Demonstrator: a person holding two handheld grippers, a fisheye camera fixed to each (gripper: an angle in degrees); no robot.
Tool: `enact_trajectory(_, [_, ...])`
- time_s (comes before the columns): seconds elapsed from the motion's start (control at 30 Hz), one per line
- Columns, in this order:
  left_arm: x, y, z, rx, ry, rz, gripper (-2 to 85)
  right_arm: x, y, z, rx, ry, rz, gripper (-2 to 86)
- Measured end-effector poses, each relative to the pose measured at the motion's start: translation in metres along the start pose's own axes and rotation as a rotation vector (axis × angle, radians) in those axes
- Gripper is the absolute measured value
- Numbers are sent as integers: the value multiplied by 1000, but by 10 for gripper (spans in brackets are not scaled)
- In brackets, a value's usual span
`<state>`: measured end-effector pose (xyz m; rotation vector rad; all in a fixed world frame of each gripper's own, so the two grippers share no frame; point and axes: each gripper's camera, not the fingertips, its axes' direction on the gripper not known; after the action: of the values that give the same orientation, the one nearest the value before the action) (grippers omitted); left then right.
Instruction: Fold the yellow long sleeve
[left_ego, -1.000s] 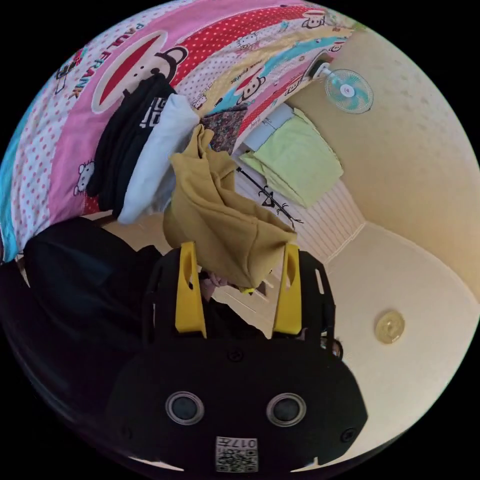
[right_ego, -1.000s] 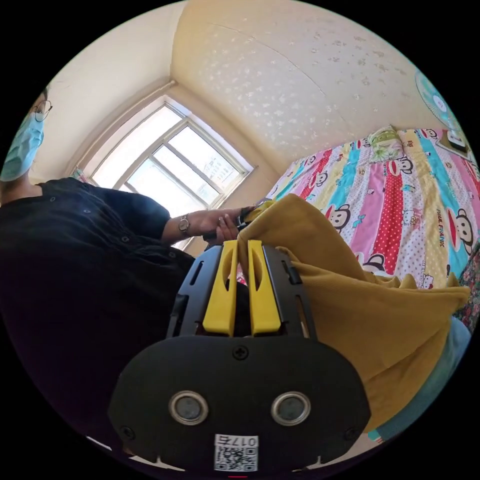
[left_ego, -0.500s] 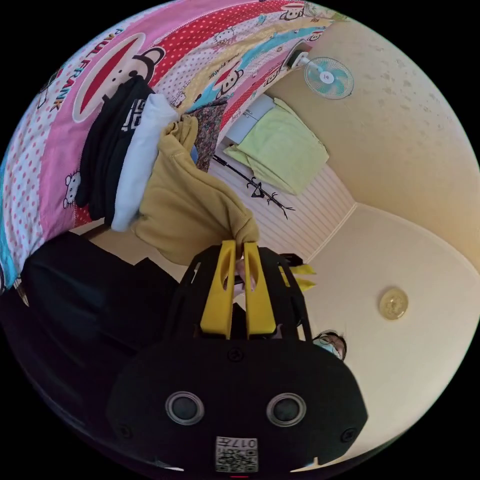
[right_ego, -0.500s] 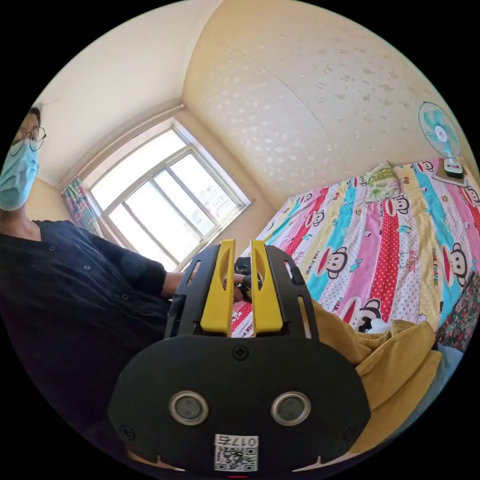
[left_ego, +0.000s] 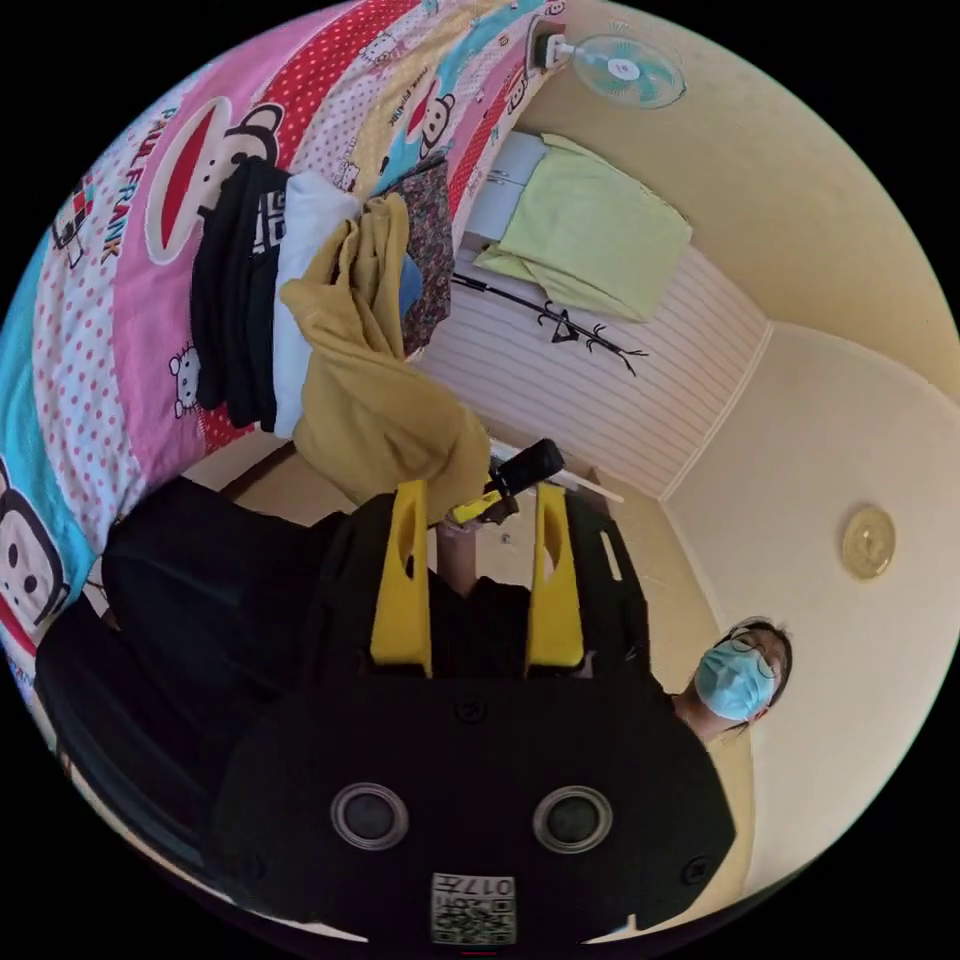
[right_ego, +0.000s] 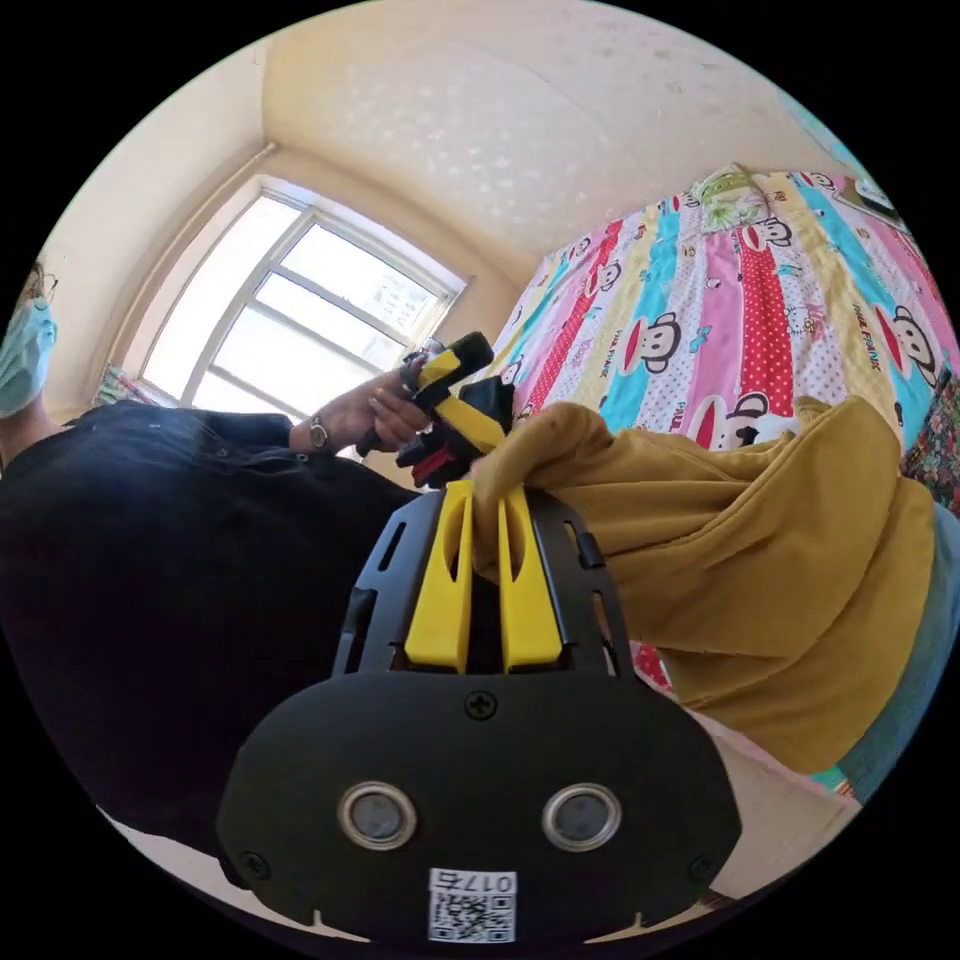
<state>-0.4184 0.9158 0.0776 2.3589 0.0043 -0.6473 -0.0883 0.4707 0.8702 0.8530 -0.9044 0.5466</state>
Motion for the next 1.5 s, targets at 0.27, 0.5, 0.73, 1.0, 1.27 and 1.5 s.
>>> enact_trajectory(0.27, [-49,4,64,-49,212,-149,239,-35,28,27,49,-65,-143,15])
enact_trajectory(0.5, [-52,60,71,-15,407,-91,56,-102,-1,85,174,-103,-314,17])
enact_trajectory(0.73, [81,171,34,-181,427,707,38,-242,-39,150,188,-56,-732,30])
enact_trajectory(1.0, [193,394,14,-334,326,1473,16,-285,-4,178,297,5,-814,70])
enact_trajectory(1.27, [164,530,39,-329,359,1666,22,-236,-20,218,278,-49,-577,123])
enact_trajectory(1.5, [132,553,59,-257,502,1599,20,-220,-7,374,-159,-559,-432,132])
